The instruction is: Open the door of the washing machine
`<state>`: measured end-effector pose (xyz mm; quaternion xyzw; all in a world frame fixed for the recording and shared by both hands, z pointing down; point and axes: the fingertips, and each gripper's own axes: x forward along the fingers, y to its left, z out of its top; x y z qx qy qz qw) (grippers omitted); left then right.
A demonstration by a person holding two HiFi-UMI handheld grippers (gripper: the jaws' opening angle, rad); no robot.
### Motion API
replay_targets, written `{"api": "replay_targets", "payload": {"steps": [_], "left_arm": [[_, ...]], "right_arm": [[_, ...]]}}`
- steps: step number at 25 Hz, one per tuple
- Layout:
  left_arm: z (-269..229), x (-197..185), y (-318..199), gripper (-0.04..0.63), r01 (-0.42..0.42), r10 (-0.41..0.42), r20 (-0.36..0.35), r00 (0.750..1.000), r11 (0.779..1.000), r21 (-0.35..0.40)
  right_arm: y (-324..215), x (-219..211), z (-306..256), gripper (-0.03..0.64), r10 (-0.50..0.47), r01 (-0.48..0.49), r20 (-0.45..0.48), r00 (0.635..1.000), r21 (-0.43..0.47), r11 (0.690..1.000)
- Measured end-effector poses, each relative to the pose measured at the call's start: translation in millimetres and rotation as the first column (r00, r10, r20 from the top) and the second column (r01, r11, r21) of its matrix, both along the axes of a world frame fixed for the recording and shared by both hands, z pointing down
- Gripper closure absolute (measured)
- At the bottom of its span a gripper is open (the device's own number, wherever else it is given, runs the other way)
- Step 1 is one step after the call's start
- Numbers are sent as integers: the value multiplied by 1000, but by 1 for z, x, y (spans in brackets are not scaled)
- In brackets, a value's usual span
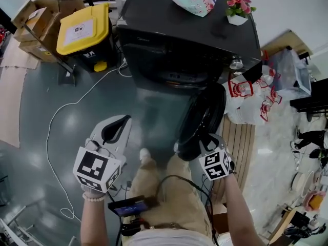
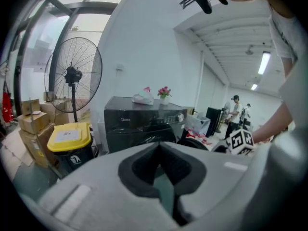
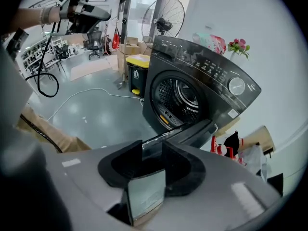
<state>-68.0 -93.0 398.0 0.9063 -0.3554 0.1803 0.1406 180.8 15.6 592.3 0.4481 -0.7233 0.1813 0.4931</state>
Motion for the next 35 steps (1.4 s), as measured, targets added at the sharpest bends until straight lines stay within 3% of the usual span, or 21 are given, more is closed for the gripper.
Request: {"api": "replay_targets", "payload": {"steps": [4,10,14,20,25,35], "left_arm": [[-10,11,4,601,20,-20,-6,1000,1000,6],[-34,26,8,601,55,-55,-6,998,998,43],[-64,31,9,601,85,-83,-19,996,993,82],[-106,38,14,601,103,-98,-38,994,985,141],[-132,35,19,601,123,-120,-31,992,977,176],[-149,19,35,600,179,-181,-10,983,963,200]], "right_arm": [[1,12,-8,485,20,-20,48,999,-10,1000],[-15,7,-61,492,-35,21,127,991,111,994],[-28,-4,-114,589,-43,2,238,970,169,986],[-52,-13,-203,614,-38,-91,363,931,332,939],[-65,-19,-258,614,-80,-106,373,924,451,886],[-73,-36,-310,614,-164,-88,424,891,514,853]]}}
